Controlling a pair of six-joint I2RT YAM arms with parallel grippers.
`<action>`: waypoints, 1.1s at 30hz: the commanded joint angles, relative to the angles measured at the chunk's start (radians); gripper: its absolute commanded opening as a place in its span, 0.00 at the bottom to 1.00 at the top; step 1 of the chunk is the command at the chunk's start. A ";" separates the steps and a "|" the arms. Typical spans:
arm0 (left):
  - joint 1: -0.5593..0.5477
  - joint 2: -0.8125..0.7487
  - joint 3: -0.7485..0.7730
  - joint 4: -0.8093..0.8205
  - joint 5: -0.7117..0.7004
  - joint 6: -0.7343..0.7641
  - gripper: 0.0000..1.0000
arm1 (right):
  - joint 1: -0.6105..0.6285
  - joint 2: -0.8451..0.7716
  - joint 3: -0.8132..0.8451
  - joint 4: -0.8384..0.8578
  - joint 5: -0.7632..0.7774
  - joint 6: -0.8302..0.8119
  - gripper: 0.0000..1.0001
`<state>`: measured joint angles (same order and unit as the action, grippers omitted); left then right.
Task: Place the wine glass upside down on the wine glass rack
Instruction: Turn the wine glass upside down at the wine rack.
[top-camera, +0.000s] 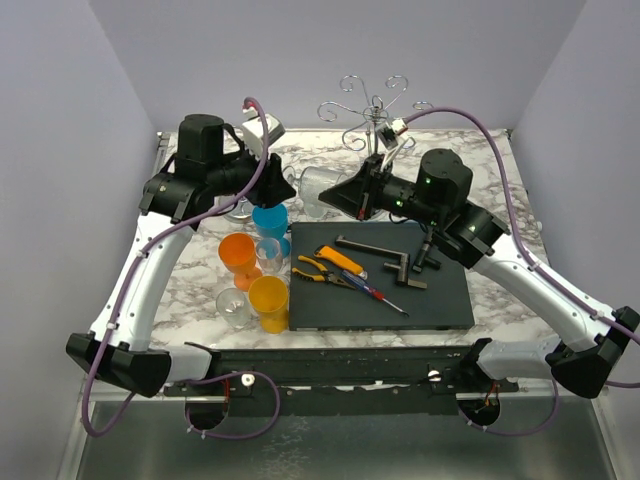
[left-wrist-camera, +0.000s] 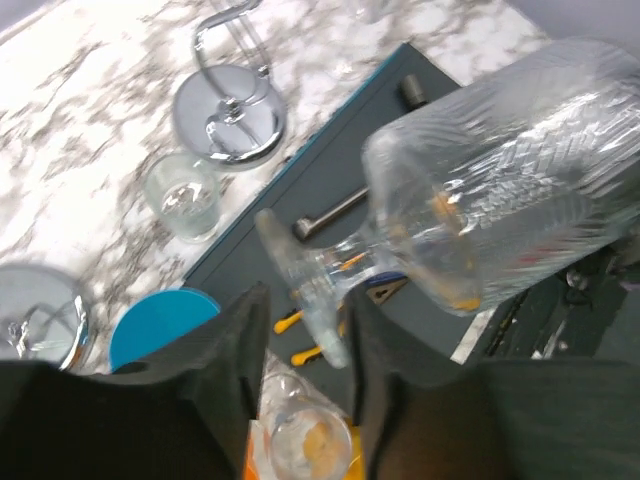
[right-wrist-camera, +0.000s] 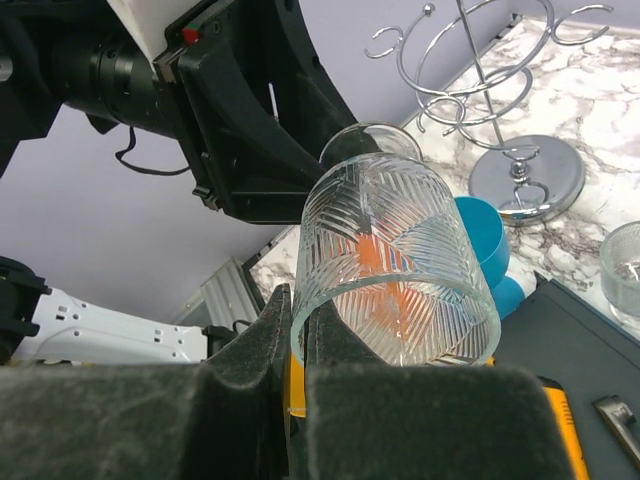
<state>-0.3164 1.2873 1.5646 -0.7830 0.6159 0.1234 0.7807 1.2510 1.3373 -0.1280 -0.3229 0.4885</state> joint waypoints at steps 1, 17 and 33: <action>-0.015 0.039 0.052 0.014 0.066 0.023 0.28 | 0.015 -0.010 -0.004 0.100 -0.043 0.023 0.01; -0.030 -0.007 0.057 0.021 -0.037 0.394 0.00 | 0.019 -0.036 -0.066 -0.033 0.028 0.091 0.26; -0.033 -0.205 -0.141 0.241 0.034 0.759 0.00 | 0.019 -0.033 0.113 -0.297 -0.019 0.017 1.00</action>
<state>-0.3447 1.1740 1.4929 -0.6891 0.5629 0.7471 0.7975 1.1969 1.3468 -0.3431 -0.2810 0.5568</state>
